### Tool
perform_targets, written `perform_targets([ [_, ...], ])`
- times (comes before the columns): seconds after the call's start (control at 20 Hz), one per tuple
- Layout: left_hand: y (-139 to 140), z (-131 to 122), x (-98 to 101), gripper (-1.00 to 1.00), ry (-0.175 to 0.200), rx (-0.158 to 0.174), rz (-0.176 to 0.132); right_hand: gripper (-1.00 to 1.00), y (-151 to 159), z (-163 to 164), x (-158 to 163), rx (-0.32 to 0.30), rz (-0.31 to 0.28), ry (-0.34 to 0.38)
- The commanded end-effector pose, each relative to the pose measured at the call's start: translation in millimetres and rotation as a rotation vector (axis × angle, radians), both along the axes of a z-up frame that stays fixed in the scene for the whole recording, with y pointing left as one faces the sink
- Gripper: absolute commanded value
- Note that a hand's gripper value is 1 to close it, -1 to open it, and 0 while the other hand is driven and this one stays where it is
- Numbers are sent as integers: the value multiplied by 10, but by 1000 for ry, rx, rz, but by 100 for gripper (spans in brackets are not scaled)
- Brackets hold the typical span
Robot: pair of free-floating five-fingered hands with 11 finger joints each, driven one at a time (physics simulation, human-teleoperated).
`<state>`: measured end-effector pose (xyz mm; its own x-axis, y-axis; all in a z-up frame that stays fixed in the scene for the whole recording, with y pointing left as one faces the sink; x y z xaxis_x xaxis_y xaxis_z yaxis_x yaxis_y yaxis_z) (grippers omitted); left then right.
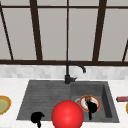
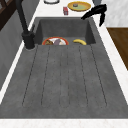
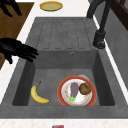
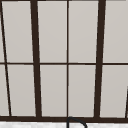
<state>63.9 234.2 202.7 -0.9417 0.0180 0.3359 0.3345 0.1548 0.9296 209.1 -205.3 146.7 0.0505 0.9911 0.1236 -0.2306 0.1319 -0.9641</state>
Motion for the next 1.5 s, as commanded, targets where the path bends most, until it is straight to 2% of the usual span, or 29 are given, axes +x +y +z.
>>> perform_targets([
  [0.0, 0, 0, 0, 0, 0, 0, 0, -100, 131, 29, 202, 26, 0, -124],
  [0.4, -1, -1, 1, 0, -2, -1, 2, -100, 329, 44, 692, 42, -23, -307],
  [0.45, -1, -1, 1, 0, -2, -1, 2, -100, 356, 44, 779, 42, -27, -314],
  [0.55, -1, -1, 1, 0, -2, -1, 3, -100, 399, -63, 967, 35, -32, -278],
  [0.85, -1, -1, 2, 0, -3, -2, 3, -100, 525, -230, 1476, 31, -39, -313],
  [1.0, -1, -2, 2, 0, -3, -2, 3, -100, 608, -128, 1721, 7, -35, -313],
  [1.2, -1, -2, 2, 0, -3, -2, 4, -100, 694, -63, 2041, 4, -32, -298],
  [1.35, -2, -2, 2, 0, -3, -2, 4, -100, 669, -3, 2085, 7, 0, -340],
  [1.45, -2, -2, 2, 0, -3, -2, 4, -100, 660, -54, 2112, 23, 26, -401],
])
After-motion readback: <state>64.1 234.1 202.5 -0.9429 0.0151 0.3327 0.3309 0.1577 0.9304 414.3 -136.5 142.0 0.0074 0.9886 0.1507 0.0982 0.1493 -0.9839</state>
